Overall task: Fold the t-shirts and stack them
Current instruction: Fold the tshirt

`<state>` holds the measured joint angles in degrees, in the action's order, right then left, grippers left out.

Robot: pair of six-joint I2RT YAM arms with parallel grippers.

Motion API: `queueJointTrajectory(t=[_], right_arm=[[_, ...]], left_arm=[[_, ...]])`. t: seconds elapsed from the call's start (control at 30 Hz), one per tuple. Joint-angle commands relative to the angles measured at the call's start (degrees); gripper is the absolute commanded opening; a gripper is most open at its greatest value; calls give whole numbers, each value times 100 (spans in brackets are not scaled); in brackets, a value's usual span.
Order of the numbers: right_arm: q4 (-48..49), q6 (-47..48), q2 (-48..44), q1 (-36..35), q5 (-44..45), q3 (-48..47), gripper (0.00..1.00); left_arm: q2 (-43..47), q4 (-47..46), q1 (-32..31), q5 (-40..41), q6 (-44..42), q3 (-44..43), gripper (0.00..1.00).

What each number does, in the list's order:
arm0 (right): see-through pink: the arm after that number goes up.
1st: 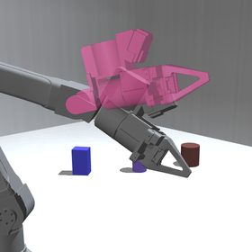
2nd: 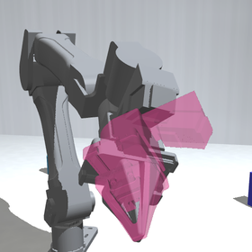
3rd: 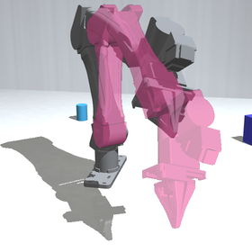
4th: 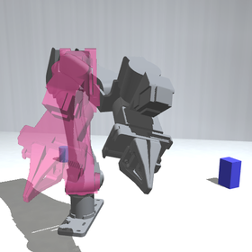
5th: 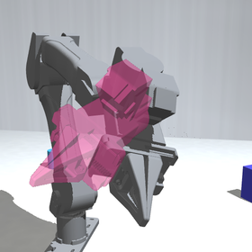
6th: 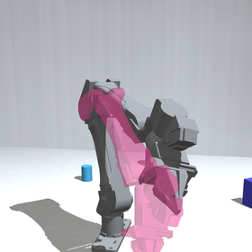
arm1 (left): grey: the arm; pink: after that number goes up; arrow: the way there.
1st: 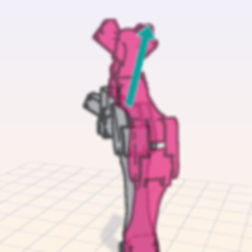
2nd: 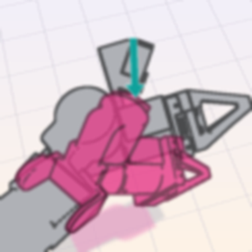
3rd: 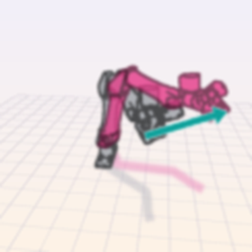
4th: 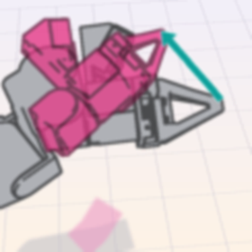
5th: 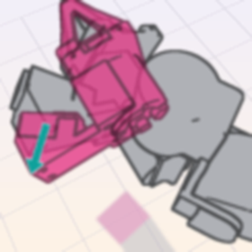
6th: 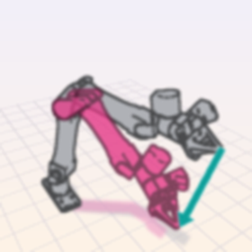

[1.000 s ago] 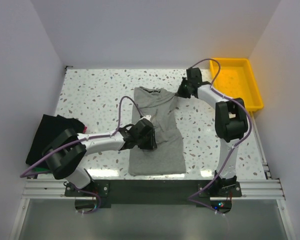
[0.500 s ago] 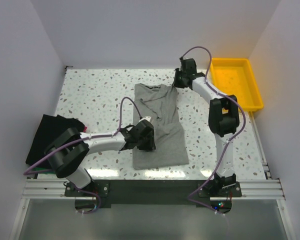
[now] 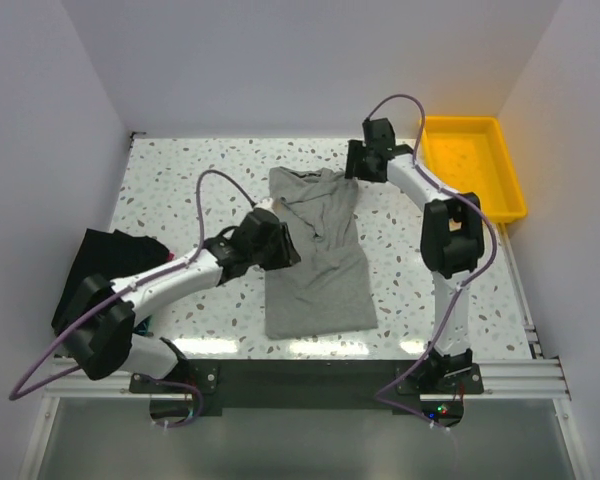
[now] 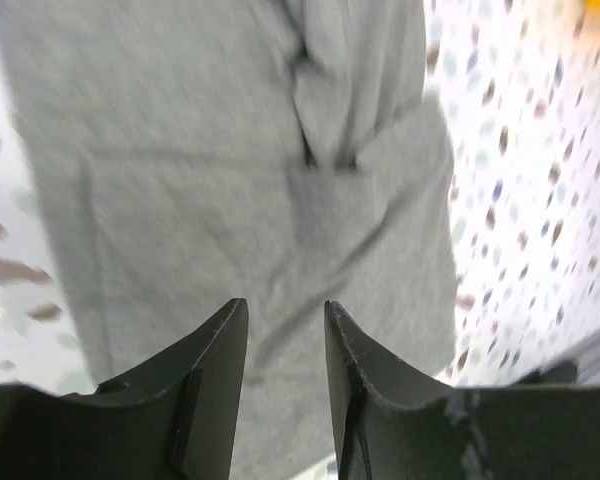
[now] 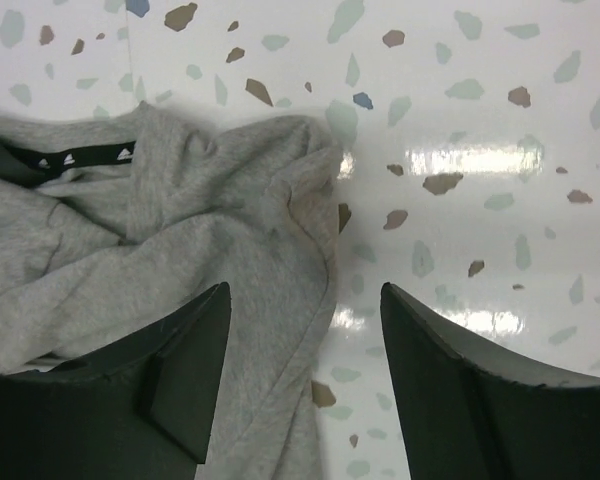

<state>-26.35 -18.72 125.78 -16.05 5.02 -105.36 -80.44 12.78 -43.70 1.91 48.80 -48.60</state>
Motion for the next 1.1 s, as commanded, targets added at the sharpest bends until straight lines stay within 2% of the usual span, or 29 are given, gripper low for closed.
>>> queueJointTrajectory(t=[0.0, 0.07, 0.13, 0.27, 0.37, 0.67, 0.77, 1.07], right_arm=[[260, -298, -1167, -178, -97, 488, 64], [506, -579, -1484, -301, -219, 1156, 62], [876, -825, -1765, -486, -448, 1700, 59], [1219, -1045, -1811, -776, -736, 2072, 57], [1325, -1125, -1609, -873, -958, 2090, 57], [1606, -1230, -985, -899, -1213, 2055, 56], [1624, -1257, -774, -917, -1249, 1923, 52], [1571, -1353, -545, -978, -1240, 1712, 29]], left_arm=[[-83, 129, 792, 116, -247, -711, 42], [-435, 164, 1177, 239, -405, -1341, 42], [-1024, -124, 1390, -5, -537, -1730, 42], [-2061, -48, 1584, -24, -845, -3019, 42], [-2712, 32, 1602, -85, -1020, -3610, 41], [-3513, 656, 1602, 160, -1284, -4324, 41], [-3706, 919, 1602, 344, -1390, -4543, 40], [-4225, 1104, 1602, 450, -1540, -4949, 40]])
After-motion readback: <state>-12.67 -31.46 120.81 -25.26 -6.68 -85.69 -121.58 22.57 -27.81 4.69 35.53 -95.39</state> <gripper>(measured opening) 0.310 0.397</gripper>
